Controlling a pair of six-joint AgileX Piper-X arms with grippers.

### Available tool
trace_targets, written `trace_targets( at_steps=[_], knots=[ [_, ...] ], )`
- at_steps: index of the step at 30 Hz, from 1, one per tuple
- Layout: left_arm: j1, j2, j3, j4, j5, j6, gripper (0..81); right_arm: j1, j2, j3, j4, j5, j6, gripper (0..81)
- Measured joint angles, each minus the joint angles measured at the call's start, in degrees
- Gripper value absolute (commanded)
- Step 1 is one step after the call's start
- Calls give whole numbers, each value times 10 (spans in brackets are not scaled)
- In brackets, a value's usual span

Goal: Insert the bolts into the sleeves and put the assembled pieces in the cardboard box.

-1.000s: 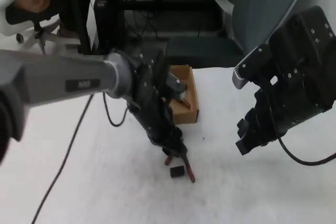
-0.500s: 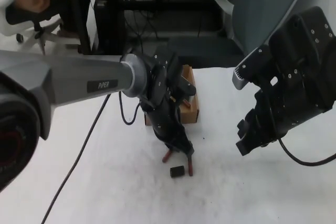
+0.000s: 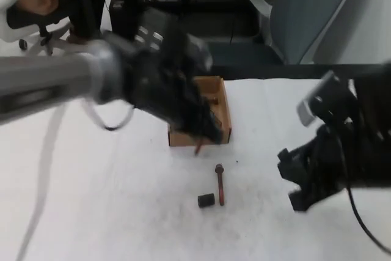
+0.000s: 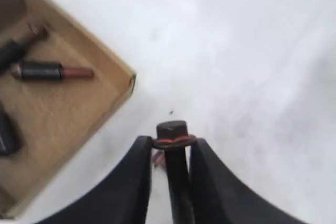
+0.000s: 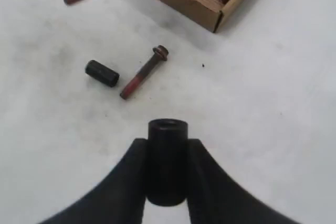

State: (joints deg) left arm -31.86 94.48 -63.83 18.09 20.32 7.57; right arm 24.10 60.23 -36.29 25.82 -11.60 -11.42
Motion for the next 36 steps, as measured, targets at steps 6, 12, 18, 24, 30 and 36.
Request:
trace_targets(
  at_steps=[6, 12, 18, 24, 30, 36],
  knots=[
    [-21, -243, 235, -307, 21, -76, 18, 88, -148, 142, -179, -32, 74, 4],
    [-105, -344, 433, -679, -63, -181, 18, 211, -185, 249, -359, 45, 131, 4],
    [-190, -310, 474, -713, -129, -191, 18, 290, -141, 270, -423, 125, 136, 4],
    [-230, -261, 475, -756, -164, -217, 18, 307, -49, 271, -540, 164, 136, 4],
    [-235, -248, 476, -760, -196, -216, 18, 308, 13, 271, -659, 164, 141, 4],
    [-235, -248, 476, -763, -221, -179, 18, 312, 18, 271, -693, 146, 149, 4]
  ],
)
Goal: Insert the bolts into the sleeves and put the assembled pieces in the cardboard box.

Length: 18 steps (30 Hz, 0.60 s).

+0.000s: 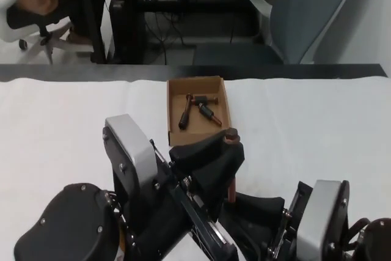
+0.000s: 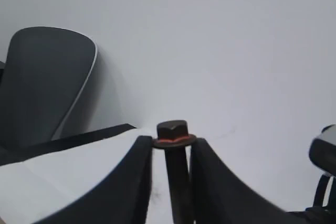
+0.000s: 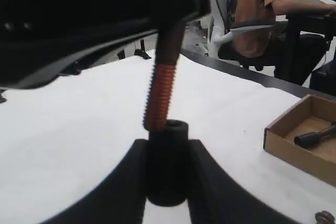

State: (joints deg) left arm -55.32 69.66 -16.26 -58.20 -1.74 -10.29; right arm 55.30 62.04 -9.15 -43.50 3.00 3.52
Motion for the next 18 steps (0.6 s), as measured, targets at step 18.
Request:
trace_targets(
  at_steps=[18],
  knots=[
    [6, 0, 0, -1, -9, 1, 18, 6, 2, 1, -22, 22, 19, 4]
  ],
)
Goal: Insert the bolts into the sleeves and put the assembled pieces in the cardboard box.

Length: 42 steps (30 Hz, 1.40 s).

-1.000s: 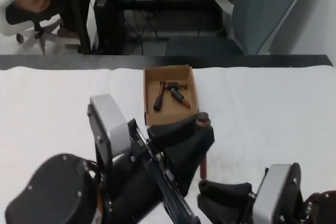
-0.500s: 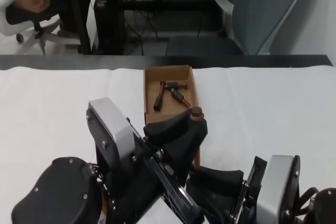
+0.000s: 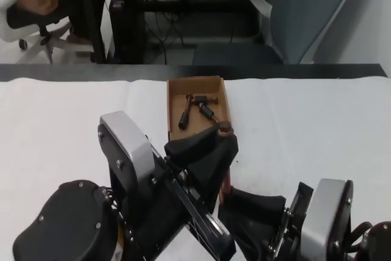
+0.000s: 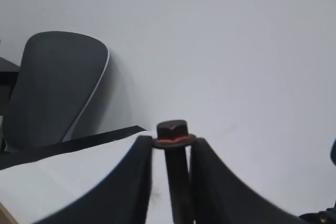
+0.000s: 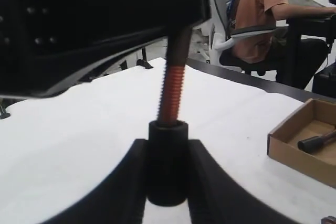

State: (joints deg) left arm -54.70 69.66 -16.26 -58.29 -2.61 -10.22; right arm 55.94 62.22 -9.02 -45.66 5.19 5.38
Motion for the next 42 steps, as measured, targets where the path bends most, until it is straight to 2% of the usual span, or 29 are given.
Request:
trace_targets(
  at_steps=[10, 15, 16, 18, 20, 21, 26, 31, 34, 36, 39, 42],
  knots=[
    [3, 0, 0, 33, 29, -17, 18, 0, 0, 1, 0, 7, -12, 4],
    [3, 0, 0, 55, 36, -36, 0, 0, 0, -2, -3, 42, -13, 4],
    [5, 0, 0, 58, 43, -37, 46, 0, 0, -3, -3, 44, -13, 4],
    [5, 0, 0, 60, 69, -40, 237, -3, 0, -4, -6, 50, -14, 4],
    [7, 0, 0, 60, 92, -43, 515, -5, 0, -4, -6, 52, -14, 4],
    [7, 0, 0, 60, 101, -44, 700, -5, 0, -4, -6, 53, -14, 4],
    [4, 0, 0, 54, 133, -47, 700, -16, 0, -5, 18, 87, -20, 4],
    [24, -1, 0, 80, 139, -47, 700, -73, 1, -14, 64, 100, -23, 4],
    [54, -1, -2, 148, 161, -38, 700, -120, 1, -42, 118, 80, -23, 4],
    [86, -1, -16, 231, 188, -2, 666, -149, 4, -72, 182, 51, -24, 4],
    [142, 10, -76, 414, 239, 94, 666, -188, 13, -134, 273, 6, -36, 4],
    [184, 39, -150, 564, 259, 199, 666, -220, 38, -197, 336, -26, -46, 4]
  ],
)
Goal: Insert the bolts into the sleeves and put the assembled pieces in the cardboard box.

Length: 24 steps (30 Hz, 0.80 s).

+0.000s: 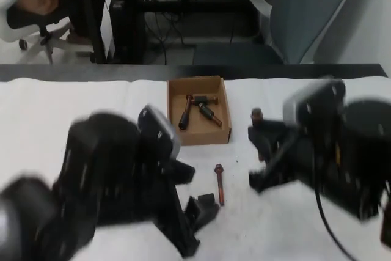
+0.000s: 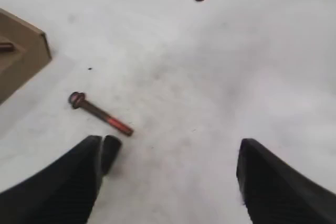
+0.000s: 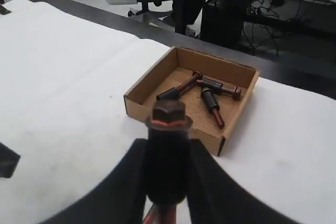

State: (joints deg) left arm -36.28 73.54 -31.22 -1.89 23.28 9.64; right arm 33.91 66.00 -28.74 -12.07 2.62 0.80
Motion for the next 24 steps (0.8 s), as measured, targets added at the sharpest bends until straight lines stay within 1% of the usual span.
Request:
trace_targets(
  at_steps=[4, 8, 13, 17, 20, 24],
  knots=[
    [36, 54, -100, 112, 7, 95, 665, -36, 64, -97, 61, -40, -4, 4],
    [46, 126, -190, 196, 11, 162, 665, -67, 164, -213, 105, -85, -8, 4],
    [42, 223, -285, 313, 8, 255, 665, -92, 299, -342, 159, -116, -14, 4],
    [28, 281, -329, 409, -39, 334, 665, -102, 382, -418, 194, -133, -20, 4],
    [20, 299, -338, 436, -44, 359, 665, -103, 432, -456, 209, -146, -20, 4],
    [6, 300, -343, 445, -45, 376, 665, -103, 477, -481, 218, -150, -20, 4]
  ],
)
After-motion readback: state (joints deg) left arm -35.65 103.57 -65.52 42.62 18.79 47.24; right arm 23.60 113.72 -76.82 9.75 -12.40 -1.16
